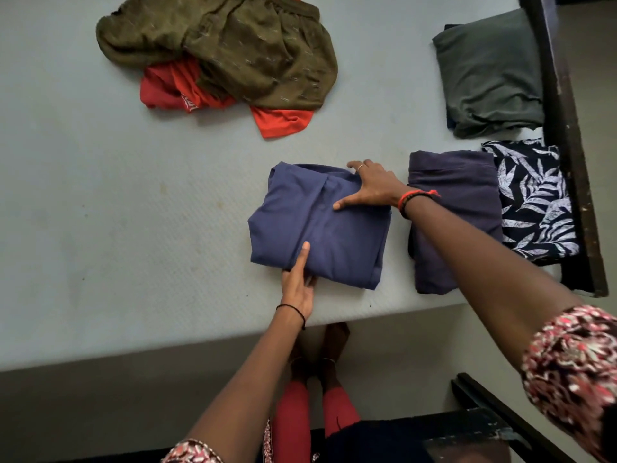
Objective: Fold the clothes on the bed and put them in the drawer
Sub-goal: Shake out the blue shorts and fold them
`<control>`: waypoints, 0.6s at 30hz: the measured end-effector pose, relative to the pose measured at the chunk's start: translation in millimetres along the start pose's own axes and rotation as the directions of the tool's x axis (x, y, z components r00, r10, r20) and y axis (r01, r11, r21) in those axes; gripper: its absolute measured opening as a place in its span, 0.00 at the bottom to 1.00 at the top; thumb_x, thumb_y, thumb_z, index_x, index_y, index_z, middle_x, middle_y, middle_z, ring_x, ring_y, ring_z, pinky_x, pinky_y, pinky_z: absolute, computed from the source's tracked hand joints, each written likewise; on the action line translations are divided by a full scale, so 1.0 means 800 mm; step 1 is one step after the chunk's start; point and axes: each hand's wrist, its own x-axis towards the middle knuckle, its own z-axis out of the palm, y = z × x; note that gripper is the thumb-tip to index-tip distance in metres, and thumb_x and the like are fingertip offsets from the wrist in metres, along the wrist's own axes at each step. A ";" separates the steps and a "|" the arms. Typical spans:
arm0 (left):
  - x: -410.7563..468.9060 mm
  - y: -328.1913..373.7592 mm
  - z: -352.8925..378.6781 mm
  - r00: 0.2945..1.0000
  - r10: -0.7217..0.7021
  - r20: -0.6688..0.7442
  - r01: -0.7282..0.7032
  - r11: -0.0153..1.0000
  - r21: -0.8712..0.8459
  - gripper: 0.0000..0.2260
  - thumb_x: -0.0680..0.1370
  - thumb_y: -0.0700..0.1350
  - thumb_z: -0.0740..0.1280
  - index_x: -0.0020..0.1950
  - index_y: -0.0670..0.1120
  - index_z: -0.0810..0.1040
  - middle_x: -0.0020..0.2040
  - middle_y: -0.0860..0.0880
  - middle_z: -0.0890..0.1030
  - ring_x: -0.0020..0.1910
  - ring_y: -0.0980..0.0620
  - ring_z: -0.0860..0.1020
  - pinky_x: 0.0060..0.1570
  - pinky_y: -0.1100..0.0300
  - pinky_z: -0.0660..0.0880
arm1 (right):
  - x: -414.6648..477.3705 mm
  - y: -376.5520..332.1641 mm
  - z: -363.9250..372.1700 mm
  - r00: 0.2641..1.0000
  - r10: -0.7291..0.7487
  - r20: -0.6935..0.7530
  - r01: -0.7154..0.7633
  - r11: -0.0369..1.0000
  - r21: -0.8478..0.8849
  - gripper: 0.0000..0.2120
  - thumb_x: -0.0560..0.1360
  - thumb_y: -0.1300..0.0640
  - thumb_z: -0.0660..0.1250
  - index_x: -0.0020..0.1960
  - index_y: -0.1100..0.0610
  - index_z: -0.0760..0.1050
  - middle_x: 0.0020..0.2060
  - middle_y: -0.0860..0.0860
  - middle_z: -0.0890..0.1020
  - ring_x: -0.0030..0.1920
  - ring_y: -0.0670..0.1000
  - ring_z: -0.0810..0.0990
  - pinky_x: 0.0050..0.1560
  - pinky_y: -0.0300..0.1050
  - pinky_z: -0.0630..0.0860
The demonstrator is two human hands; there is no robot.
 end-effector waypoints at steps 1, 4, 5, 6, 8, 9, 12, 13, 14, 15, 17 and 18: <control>0.003 0.004 0.001 1.000 0.011 0.008 -0.011 1.000 0.005 0.23 0.73 0.44 0.72 0.67 0.49 0.73 0.61 0.51 0.80 0.59 0.50 0.78 0.48 0.57 0.78 | -0.002 -0.002 0.002 1.000 0.000 0.003 0.000 1.000 -0.017 0.49 0.59 0.30 0.73 0.72 0.54 0.62 0.67 0.54 0.71 0.67 0.57 0.69 0.67 0.57 0.65; 0.009 0.013 0.000 0.997 0.077 0.011 -0.077 0.997 0.014 0.24 0.73 0.43 0.72 0.68 0.48 0.72 0.62 0.51 0.79 0.59 0.49 0.78 0.52 0.55 0.77 | -0.012 -0.003 0.017 0.998 0.033 0.050 -0.035 0.998 0.054 0.41 0.61 0.33 0.74 0.64 0.56 0.66 0.61 0.53 0.76 0.60 0.58 0.75 0.57 0.52 0.70; 0.011 0.016 -0.003 0.995 0.099 0.002 -0.099 0.995 0.029 0.24 0.73 0.42 0.72 0.68 0.48 0.72 0.62 0.50 0.79 0.59 0.49 0.78 0.54 0.55 0.77 | -0.017 -0.003 0.024 0.996 0.061 0.066 -0.069 0.989 0.128 0.40 0.62 0.35 0.75 0.63 0.56 0.66 0.59 0.54 0.77 0.58 0.58 0.76 0.53 0.49 0.70; 0.013 0.019 -0.006 0.994 0.110 -0.001 -0.110 0.993 0.051 0.25 0.72 0.42 0.72 0.68 0.47 0.71 0.62 0.50 0.79 0.60 0.48 0.78 0.56 0.53 0.77 | -0.021 -0.003 0.031 0.993 0.093 0.074 -0.106 0.975 0.196 0.39 0.62 0.37 0.75 0.62 0.57 0.66 0.59 0.55 0.77 0.57 0.58 0.76 0.50 0.47 0.70; 0.018 0.024 -0.011 0.994 0.111 0.010 -0.112 0.989 0.099 0.25 0.72 0.43 0.72 0.69 0.47 0.71 0.63 0.48 0.78 0.60 0.47 0.77 0.58 0.51 0.76 | -0.030 -0.003 0.044 0.985 0.161 0.056 -0.171 0.944 0.281 0.35 0.64 0.38 0.76 0.59 0.59 0.68 0.57 0.56 0.77 0.56 0.58 0.76 0.48 0.47 0.70; 0.020 0.028 -0.011 0.995 0.103 0.008 -0.103 0.988 0.116 0.26 0.72 0.43 0.72 0.69 0.46 0.71 0.63 0.48 0.78 0.60 0.47 0.77 0.57 0.50 0.76 | -0.035 -0.003 0.050 0.981 0.191 0.044 -0.195 0.928 0.318 0.32 0.65 0.40 0.75 0.56 0.59 0.69 0.55 0.56 0.77 0.55 0.57 0.76 0.47 0.47 0.69; 0.021 0.042 -0.005 0.994 0.106 0.006 -0.105 0.972 0.212 0.25 0.73 0.43 0.72 0.69 0.47 0.70 0.62 0.48 0.78 0.59 0.48 0.77 0.53 0.52 0.77 | -0.055 -0.002 0.060 0.967 0.253 0.012 -0.227 0.842 0.489 0.23 0.67 0.44 0.75 0.51 0.58 0.71 0.49 0.53 0.77 0.52 0.55 0.76 0.46 0.45 0.69; 0.021 0.046 -0.002 0.993 0.117 0.019 -0.118 0.955 0.273 0.25 0.73 0.44 0.72 0.68 0.48 0.70 0.61 0.49 0.78 0.58 0.49 0.77 0.54 0.52 0.77 | -0.065 0.000 0.062 0.964 0.268 -0.001 -0.223 0.807 0.547 0.21 0.67 0.46 0.75 0.51 0.57 0.71 0.48 0.52 0.77 0.52 0.55 0.77 0.46 0.44 0.69; 0.023 0.051 0.001 0.991 0.124 0.039 -0.130 0.931 0.340 0.25 0.73 0.45 0.72 0.68 0.49 0.70 0.61 0.50 0.77 0.59 0.49 0.76 0.56 0.52 0.76 | -0.075 0.002 0.066 0.958 0.285 -0.019 -0.218 0.773 0.596 0.21 0.68 0.46 0.75 0.50 0.57 0.72 0.48 0.51 0.78 0.51 0.54 0.77 0.46 0.45 0.70; 0.024 0.056 0.005 0.990 0.128 0.065 -0.143 0.901 0.411 0.25 0.72 0.46 0.73 0.67 0.50 0.70 0.61 0.50 0.77 0.59 0.50 0.76 0.57 0.51 0.76 | -0.086 0.006 0.069 0.949 0.312 -0.037 -0.217 0.735 0.643 0.21 0.67 0.47 0.75 0.51 0.57 0.72 0.48 0.51 0.78 0.50 0.54 0.77 0.47 0.45 0.72; 0.028 0.066 0.018 0.984 0.118 0.133 -0.171 0.830 0.530 0.24 0.72 0.48 0.73 0.66 0.51 0.71 0.61 0.51 0.77 0.58 0.51 0.76 0.58 0.52 0.76 | -0.107 0.018 0.079 0.916 0.393 -0.080 -0.214 0.648 0.731 0.22 0.66 0.47 0.76 0.52 0.57 0.73 0.49 0.52 0.80 0.50 0.53 0.79 0.51 0.49 0.75; 0.030 0.069 0.028 0.977 0.106 0.183 -0.194 0.793 0.577 0.23 0.72 0.49 0.73 0.65 0.51 0.71 0.61 0.51 0.77 0.58 0.51 0.76 0.59 0.52 0.76 | -0.118 0.025 0.083 0.892 0.438 -0.111 -0.200 0.603 0.772 0.23 0.65 0.47 0.77 0.52 0.57 0.74 0.49 0.52 0.81 0.50 0.53 0.79 0.52 0.51 0.76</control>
